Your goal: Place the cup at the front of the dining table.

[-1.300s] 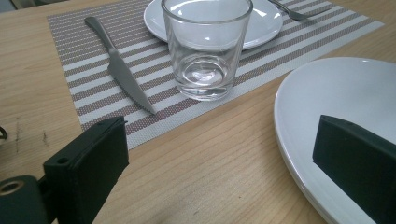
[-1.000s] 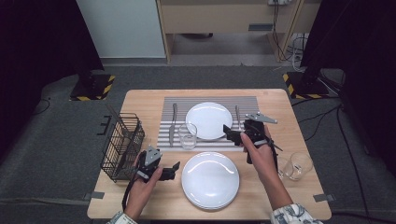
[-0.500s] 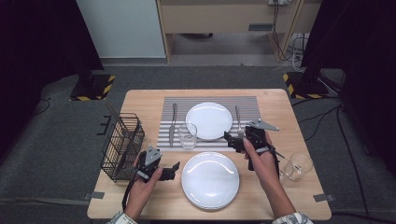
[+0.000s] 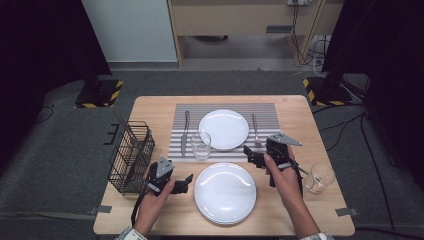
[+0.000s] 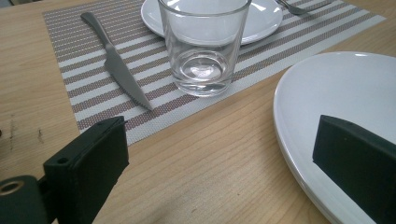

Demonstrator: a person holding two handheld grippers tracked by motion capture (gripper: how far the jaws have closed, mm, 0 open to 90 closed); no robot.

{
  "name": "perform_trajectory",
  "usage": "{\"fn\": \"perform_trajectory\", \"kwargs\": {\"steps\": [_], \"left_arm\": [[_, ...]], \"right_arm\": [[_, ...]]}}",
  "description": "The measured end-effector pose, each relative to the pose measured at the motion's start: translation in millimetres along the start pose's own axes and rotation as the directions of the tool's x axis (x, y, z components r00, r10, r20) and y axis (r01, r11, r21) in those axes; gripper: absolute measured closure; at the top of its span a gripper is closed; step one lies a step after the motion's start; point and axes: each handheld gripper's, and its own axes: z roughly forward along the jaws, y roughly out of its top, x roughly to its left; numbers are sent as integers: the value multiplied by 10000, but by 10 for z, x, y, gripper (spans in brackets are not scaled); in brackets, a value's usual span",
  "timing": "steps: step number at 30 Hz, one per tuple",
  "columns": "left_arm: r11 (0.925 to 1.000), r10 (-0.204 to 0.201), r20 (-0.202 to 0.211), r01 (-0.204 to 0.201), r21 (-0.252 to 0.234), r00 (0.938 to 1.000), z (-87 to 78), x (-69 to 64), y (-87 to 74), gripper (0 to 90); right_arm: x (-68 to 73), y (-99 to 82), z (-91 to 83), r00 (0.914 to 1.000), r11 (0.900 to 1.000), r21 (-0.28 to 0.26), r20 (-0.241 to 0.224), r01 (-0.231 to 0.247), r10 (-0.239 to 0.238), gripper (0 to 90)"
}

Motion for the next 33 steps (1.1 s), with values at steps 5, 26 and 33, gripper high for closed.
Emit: {"fn": "perform_trajectory", "kwargs": {"steps": [5,26,33], "left_arm": [[10000,-25,-15,25,-33,10000,-5,4,1,31],[10000,38,-2,-38,2,10000,1,-4,-2,31],[10000,54,2,-54,15,10000,2,-6,-2,31]], "right_arm": [[-23,-44,-9,10000,10000,50,47,59,-60,45],[-63,-255,-45,9995,9989,381,95,284,-288,45],[-47,-318,-48,9989,9975,529,36,464,-466,44]]}}
